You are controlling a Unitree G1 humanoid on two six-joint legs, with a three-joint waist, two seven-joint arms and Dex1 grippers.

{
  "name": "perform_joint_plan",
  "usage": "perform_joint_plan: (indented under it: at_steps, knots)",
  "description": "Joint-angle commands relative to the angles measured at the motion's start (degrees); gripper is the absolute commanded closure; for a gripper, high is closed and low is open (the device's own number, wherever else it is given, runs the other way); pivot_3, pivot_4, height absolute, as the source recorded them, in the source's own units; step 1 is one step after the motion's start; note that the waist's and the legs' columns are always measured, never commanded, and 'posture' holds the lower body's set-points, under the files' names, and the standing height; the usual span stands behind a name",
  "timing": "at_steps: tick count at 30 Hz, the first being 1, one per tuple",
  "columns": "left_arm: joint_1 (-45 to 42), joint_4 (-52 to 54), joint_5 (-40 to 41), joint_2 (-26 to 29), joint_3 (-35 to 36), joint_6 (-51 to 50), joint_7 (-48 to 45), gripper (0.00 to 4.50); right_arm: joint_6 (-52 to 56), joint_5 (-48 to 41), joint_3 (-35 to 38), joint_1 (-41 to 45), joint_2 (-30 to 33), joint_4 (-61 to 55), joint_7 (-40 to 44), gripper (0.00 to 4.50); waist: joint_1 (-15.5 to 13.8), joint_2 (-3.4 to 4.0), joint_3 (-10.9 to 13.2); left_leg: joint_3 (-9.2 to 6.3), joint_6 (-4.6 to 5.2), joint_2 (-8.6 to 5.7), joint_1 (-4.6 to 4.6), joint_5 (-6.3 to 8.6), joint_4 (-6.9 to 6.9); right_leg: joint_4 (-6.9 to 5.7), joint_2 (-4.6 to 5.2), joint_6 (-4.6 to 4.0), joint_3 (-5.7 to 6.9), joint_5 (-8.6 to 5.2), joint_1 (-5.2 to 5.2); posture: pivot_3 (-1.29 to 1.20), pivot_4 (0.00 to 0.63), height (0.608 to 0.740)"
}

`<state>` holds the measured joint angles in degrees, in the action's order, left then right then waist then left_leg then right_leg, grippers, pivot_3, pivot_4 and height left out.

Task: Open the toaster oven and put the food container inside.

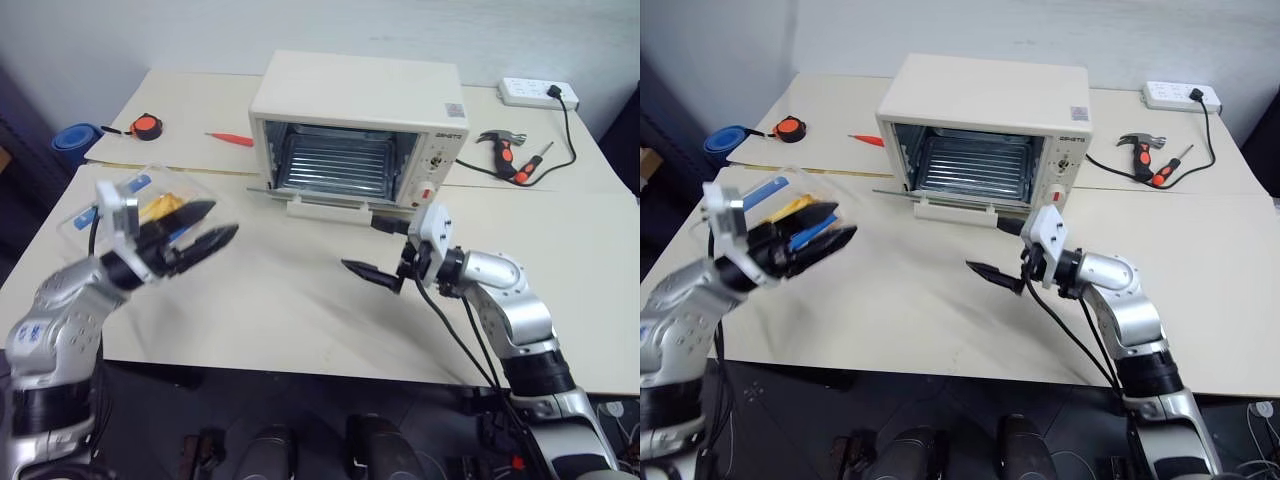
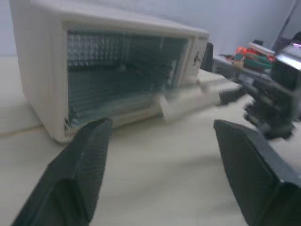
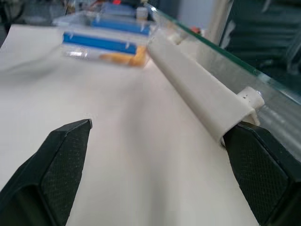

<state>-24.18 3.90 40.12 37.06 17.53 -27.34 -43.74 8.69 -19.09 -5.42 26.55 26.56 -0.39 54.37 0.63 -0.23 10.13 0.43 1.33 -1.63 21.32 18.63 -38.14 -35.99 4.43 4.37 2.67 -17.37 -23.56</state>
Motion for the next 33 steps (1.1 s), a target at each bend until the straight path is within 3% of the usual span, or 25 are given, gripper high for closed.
perform_joint_plan:
  at_steps: [1,6,9,12,17,23,28,33]
  knots:
    - [-8.1,-7.4,-4.8,-1.9,-3.6,3.1,0.7,2.04,-4.2,1.0,-0.3,-0.5,-0.1,-1.9,1.1,0.00,-0.1,0.00,0.0,0.00,-0.02,-0.01,-0.03,-0.01,0.00,-0.04,0.01,0.00,0.00,0.00,0.01,0.00,0.150,0.740]
    - [-23.7,-28.9,-15.7,-6.8,-11.0,12.2,-0.3,3.64,-8.8,3.3,-0.1,-2.3,0.1,0.5,0.8,0.00,-0.6,-0.05,0.0,0.00,-0.07,-0.02,0.00,-0.04,-0.01,-0.11,-0.06,0.01,0.07,0.01,0.00,0.00,0.150,0.740]
    - [-28.1,-38.7,-21.3,-7.6,-13.5,18.7,-1.0,4.48,-10.5,4.1,0.5,-4.0,0.8,0.8,0.3,0.00,-0.2,-0.06,0.0,0.12,-0.06,-0.05,0.01,-0.04,0.00,-0.21,-0.08,0.04,0.00,0.02,-0.04,0.00,0.150,0.740]
    - [-29.0,-41.9,-22.9,-7.9,-15.2,22.0,-5.8,4.48,-11.9,4.1,2.2,-8.0,1.7,-0.3,-0.5,0.00,-0.3,-0.07,0.0,0.15,-0.06,-0.04,0.01,-0.04,0.06,-0.18,-0.09,0.05,0.02,0.02,-0.08,0.00,0.150,0.740]
    - [-24.8,-38.2,-25.0,-7.7,-18.6,22.8,-12.9,4.48,-14.0,2.4,7.3,-19.3,4.0,-4.6,-1.4,0.00,-0.8,-0.09,0.0,0.05,-0.04,-0.06,0.10,-0.03,-0.06,-0.12,-0.01,0.07,0.10,0.04,-0.02,0.00,0.150,0.740]
    - [-17.2,-30.1,-24.8,-9.7,-18.1,19.1,-10.2,4.48,-14.4,-2.0,15.9,-33.2,7.2,-11.0,-1.6,0.00,-1.4,-0.10,0.0,0.05,0.03,-0.08,0.05,-0.04,-0.15,-0.06,0.02,0.18,0.01,0.10,0.10,0.00,0.150,0.740]
    - [-9.2,-23.0,-25.2,-10.6,-16.4,18.6,-5.7,4.48,-11.8,-5.9,18.9,-32.9,6.7,-14.2,-3.8,0.00,-0.5,-0.11,0.1,0.11,-0.03,-0.02,-0.12,-0.08,-0.10,-0.05,0.01,0.18,-0.09,0.10,0.11,0.00,0.150,0.740]
    - [2.4,-11.4,-16.7,-12.8,-6.7,17.2,-1.1,4.48,-9.9,-11.2,17.2,-27.8,3.8,-15.2,-3.5,0.00,-0.4,-0.11,0.1,0.10,-0.08,0.03,-0.14,-0.11,-0.02,-0.04,0.00,0.17,-0.09,0.09,0.08,0.00,0.150,0.740]
